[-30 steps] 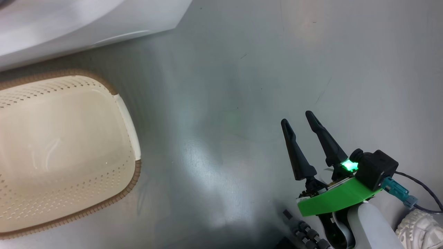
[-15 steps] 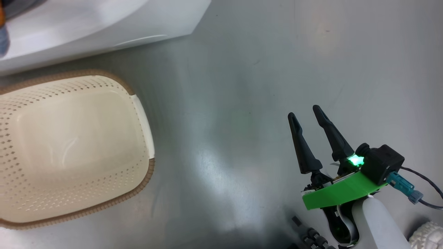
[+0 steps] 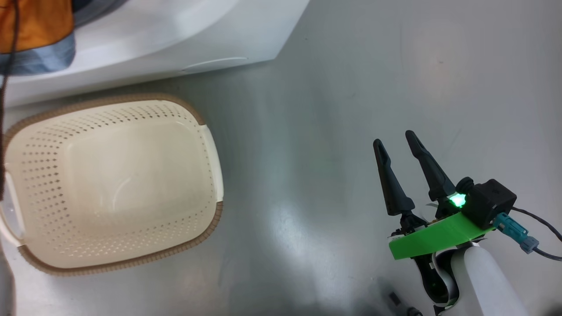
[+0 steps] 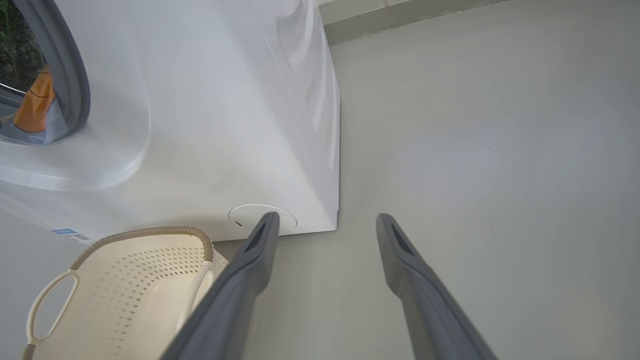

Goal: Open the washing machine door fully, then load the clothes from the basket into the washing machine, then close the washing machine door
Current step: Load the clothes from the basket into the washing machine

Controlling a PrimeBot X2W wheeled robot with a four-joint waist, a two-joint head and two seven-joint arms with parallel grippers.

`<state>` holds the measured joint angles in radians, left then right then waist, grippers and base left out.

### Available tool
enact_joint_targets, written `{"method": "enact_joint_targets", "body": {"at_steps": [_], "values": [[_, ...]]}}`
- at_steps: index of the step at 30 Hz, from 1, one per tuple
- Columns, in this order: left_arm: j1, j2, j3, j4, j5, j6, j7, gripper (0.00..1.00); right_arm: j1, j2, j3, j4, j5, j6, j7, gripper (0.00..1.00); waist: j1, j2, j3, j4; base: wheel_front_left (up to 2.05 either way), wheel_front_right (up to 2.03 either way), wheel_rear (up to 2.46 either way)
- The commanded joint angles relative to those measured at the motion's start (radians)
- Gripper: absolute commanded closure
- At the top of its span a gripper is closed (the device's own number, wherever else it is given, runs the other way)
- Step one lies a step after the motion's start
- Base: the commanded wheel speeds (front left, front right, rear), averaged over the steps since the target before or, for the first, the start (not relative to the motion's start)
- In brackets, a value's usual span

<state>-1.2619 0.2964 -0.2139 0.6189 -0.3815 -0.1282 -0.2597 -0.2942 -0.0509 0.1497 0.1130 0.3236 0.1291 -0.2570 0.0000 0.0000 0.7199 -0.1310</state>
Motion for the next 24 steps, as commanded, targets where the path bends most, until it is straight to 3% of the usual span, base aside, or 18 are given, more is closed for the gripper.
{"method": "enact_joint_targets", "body": {"at_steps": [1,24], "values": [[0.026,0.039,0.024,-0.037,-0.006,-0.002,-0.002,0.0,0.018,0.001,0.018,-0.012,-0.01,0.002,-0.005,0.0,0.0,0.0,-0.03,0.026,0.0,0.0,0.0],[0.374,-0.036,0.119,-0.233,0.014,-0.002,-0.002,0.0,0.042,0.001,0.006,0.034,-0.028,0.002,-0.005,0.0,0.0,0.0,-0.165,0.096,0.0,0.0,0.0]]}}
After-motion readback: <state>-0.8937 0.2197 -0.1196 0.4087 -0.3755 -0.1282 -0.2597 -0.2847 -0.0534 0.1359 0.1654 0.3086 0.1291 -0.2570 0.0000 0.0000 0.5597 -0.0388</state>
